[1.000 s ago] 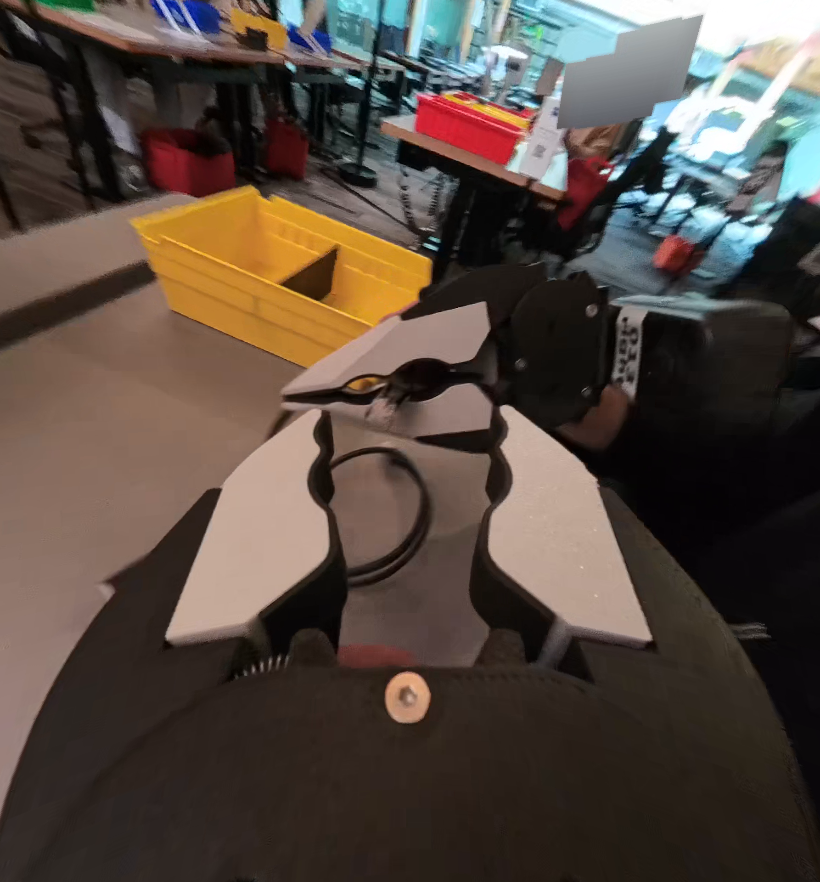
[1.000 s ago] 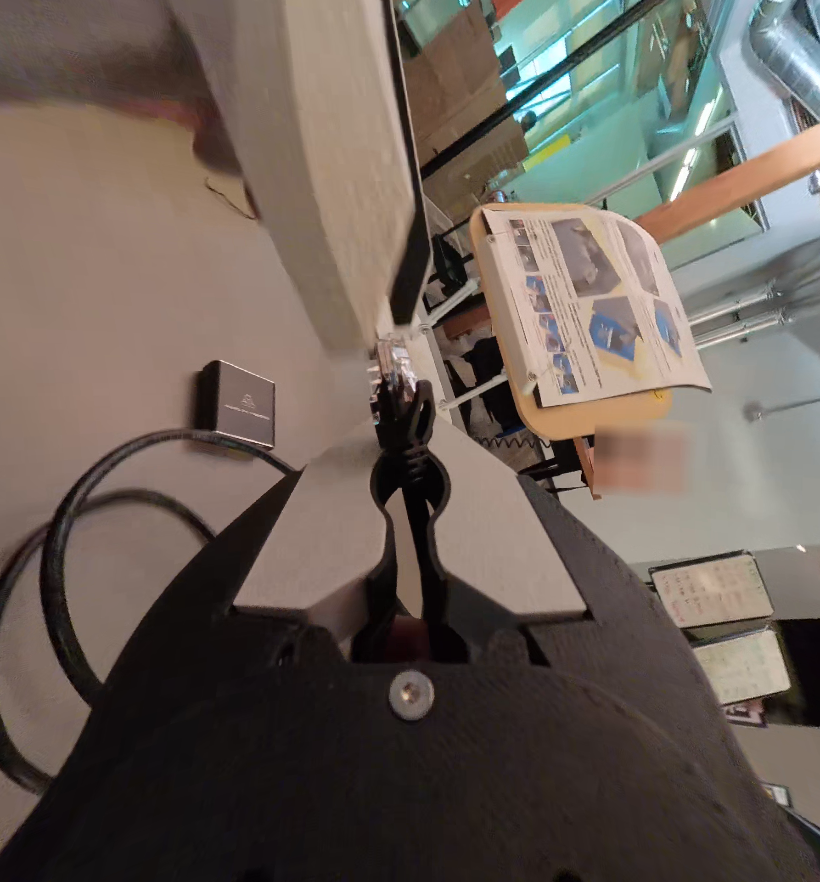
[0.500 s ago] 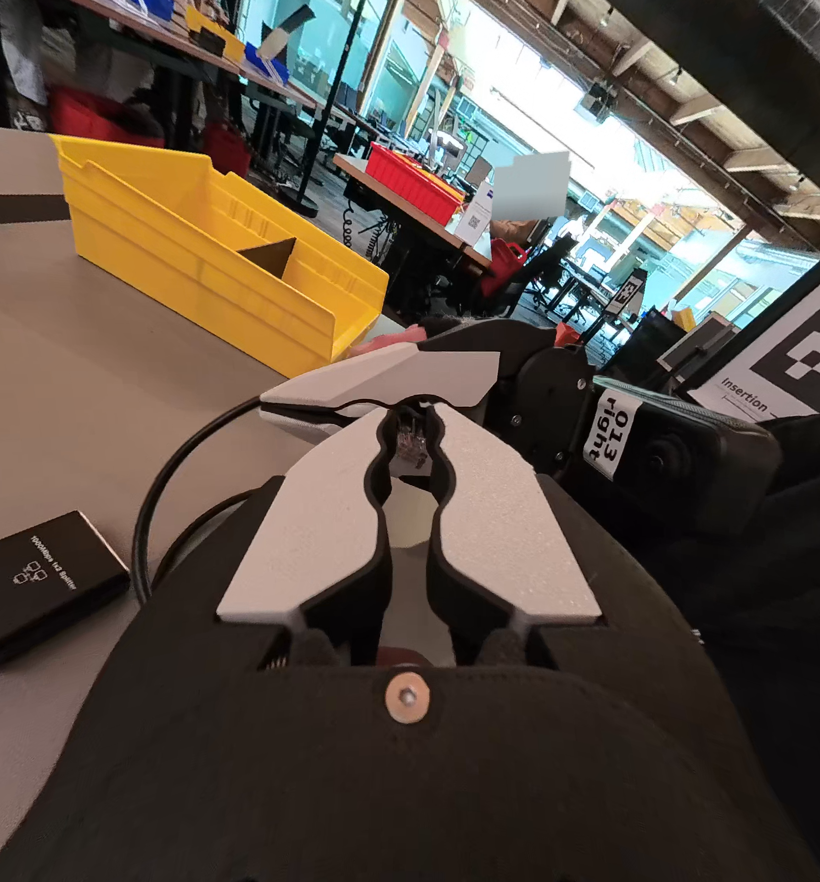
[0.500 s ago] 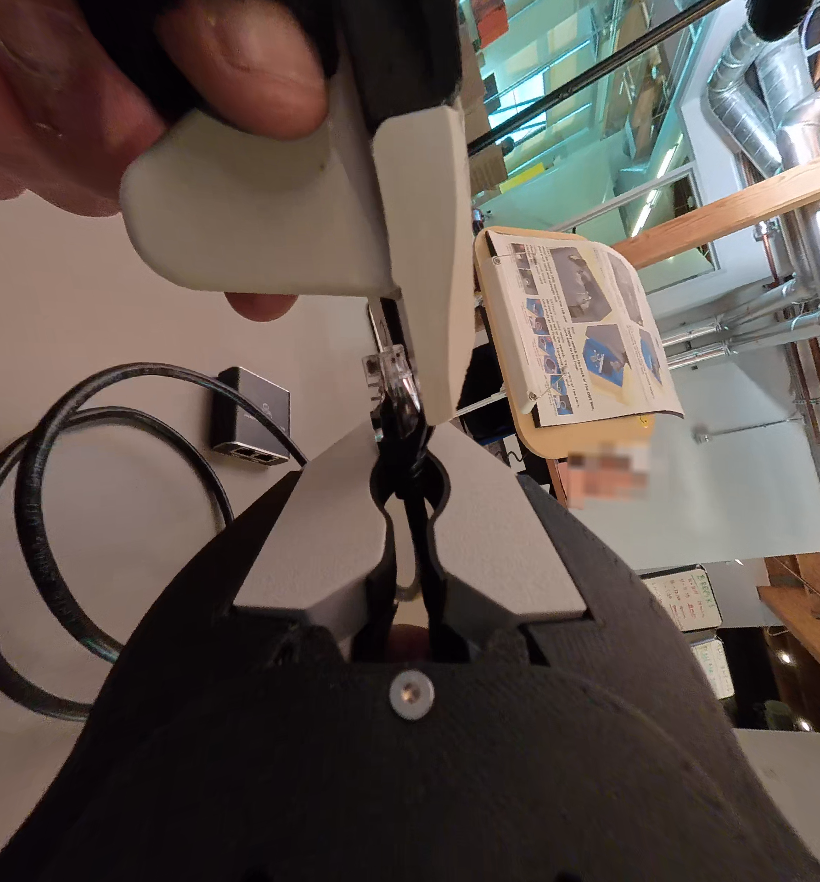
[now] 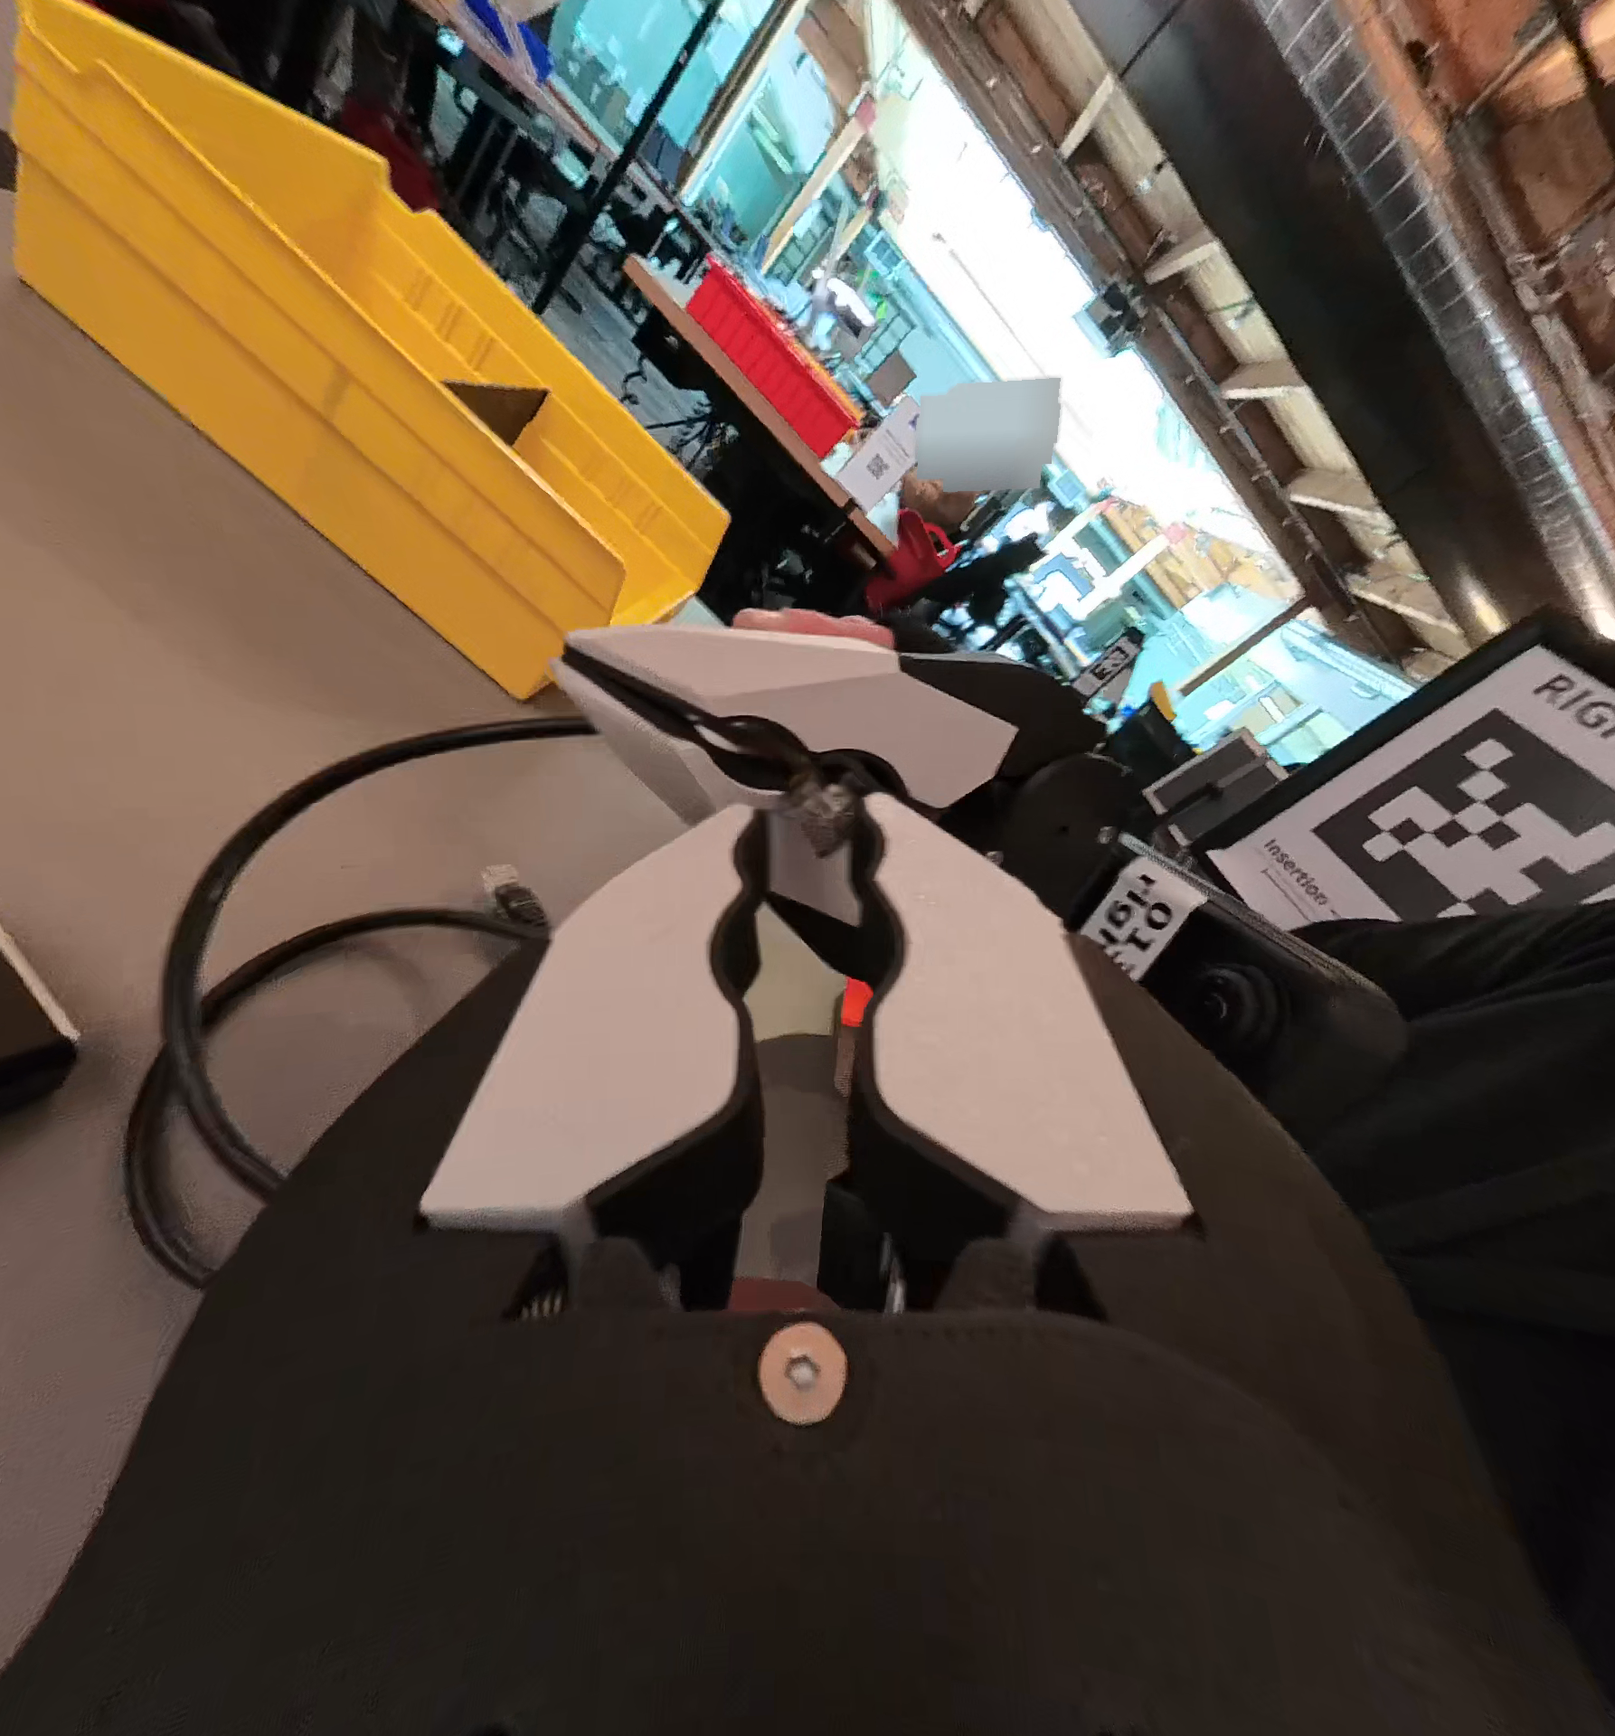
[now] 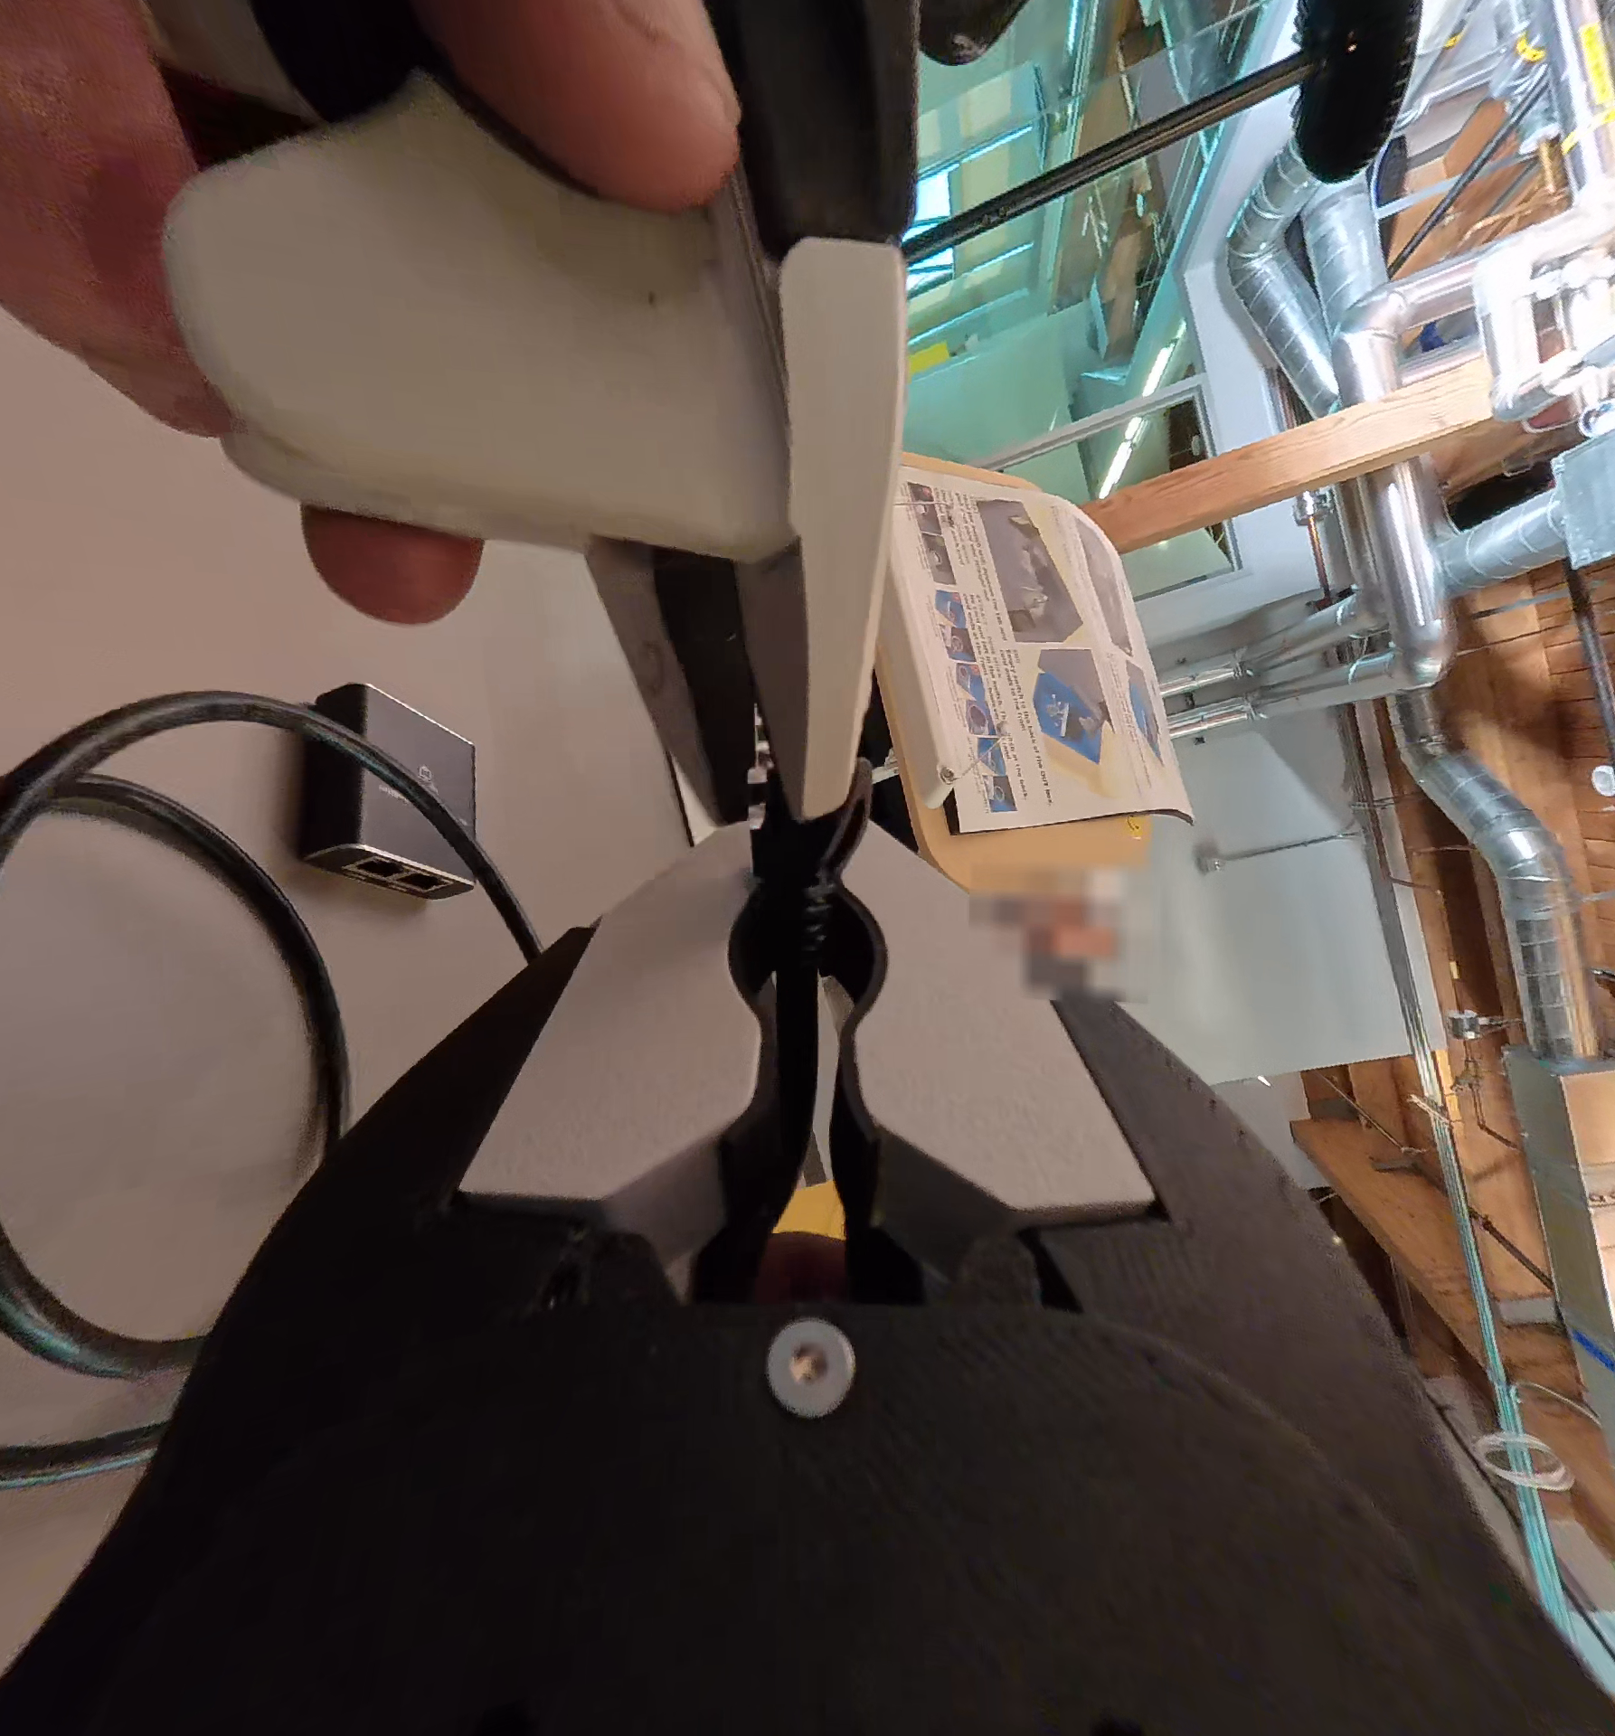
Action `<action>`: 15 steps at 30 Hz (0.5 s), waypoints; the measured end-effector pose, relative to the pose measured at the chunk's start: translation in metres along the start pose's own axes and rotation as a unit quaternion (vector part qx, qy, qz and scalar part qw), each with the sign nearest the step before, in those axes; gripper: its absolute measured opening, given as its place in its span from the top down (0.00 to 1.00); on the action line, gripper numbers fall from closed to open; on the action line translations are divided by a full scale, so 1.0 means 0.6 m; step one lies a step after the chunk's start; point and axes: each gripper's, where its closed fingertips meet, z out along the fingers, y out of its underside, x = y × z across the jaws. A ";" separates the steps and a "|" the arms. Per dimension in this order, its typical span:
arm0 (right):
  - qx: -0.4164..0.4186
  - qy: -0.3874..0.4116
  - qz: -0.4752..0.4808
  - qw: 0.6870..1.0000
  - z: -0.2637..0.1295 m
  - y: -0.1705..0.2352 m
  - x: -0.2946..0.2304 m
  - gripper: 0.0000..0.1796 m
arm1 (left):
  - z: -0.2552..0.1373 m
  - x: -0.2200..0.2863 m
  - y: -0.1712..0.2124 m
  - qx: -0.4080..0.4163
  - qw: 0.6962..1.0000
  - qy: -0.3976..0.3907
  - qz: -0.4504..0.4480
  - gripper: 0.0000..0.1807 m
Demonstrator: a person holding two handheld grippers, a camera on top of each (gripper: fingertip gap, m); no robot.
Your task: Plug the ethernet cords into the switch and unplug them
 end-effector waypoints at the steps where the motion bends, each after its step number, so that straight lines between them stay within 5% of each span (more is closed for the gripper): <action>1: 0.000 0.002 -0.004 1.000 0.000 0.001 0.000 1.00 | 0.000 0.005 0.000 -0.001 1.000 0.010 -0.002 0.95; 4: 0.003 0.008 -0.011 1.000 -0.001 0.000 0.001 1.00 | 0.002 0.005 0.001 0.001 1.000 0.007 0.008 0.95; 9: 0.002 0.016 -0.025 1.000 0.000 0.000 -0.001 1.00 | -0.003 0.010 -0.004 0.007 0.999 0.029 -0.022 0.77; 15: 0.007 0.023 -0.038 0.999 0.000 -0.003 -0.004 1.00 | 0.002 0.003 -0.002 0.013 0.999 0.023 -0.047 0.91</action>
